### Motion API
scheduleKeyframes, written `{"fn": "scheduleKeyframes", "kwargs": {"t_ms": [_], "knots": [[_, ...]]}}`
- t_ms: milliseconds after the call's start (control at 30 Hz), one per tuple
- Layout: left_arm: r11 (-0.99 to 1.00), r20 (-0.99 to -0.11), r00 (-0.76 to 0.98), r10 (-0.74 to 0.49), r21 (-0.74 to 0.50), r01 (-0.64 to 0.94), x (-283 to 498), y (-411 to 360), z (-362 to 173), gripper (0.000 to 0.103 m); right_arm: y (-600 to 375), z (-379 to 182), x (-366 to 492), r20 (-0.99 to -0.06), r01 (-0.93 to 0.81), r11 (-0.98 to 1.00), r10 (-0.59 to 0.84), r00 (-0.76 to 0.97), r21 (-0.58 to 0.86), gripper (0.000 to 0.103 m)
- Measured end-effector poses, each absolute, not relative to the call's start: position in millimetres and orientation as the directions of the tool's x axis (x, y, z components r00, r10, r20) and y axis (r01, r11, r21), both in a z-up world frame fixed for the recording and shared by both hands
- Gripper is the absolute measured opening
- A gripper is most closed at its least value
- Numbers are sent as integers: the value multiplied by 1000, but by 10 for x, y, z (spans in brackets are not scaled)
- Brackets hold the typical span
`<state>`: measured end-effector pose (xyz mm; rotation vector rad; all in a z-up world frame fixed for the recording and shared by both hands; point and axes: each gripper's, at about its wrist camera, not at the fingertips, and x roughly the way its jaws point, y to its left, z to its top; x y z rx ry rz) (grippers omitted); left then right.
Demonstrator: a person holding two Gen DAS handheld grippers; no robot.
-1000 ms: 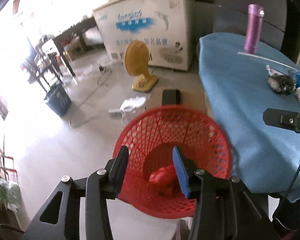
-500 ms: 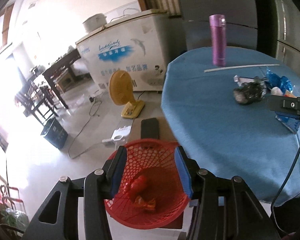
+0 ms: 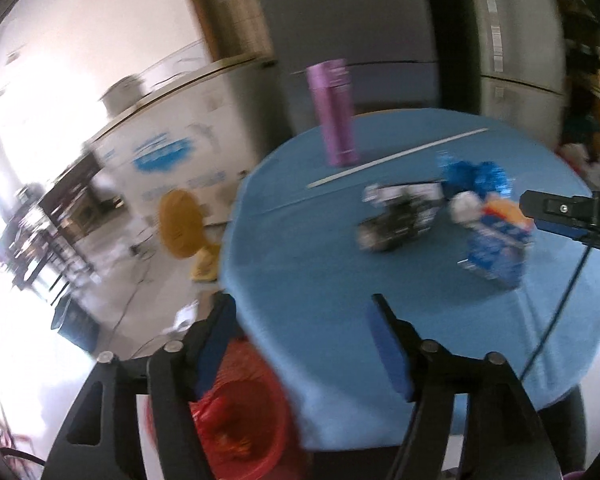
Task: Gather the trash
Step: 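Reach the left tool to the blue-and-white carton and grasp it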
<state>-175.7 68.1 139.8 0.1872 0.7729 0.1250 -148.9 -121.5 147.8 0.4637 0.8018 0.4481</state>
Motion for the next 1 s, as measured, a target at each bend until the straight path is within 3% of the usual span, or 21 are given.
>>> {"fn": "scheduleKeyframes", "kwargs": {"t_ms": [100,400,767,1000], "knots": [[986,-703,708,71,157,57,-1555,360,1371,80,-1753,1404,-1553,-582,-89,821,472,662,565,66],[981,-808,573,-136,-30,191,-900,-445,1019,80,-2826,1083,-1737,-622,141,790,344,703,597,66],[982,-847,526,-73,32,187,-484,-1138,621,80,-3149,777,-1770,-643,204,760,337,688,617,66],[986,-863,501,-72,15,166,-484,-969,486,80,-3037,680,-1658,-654,193,755,375,657,627,66]]}}
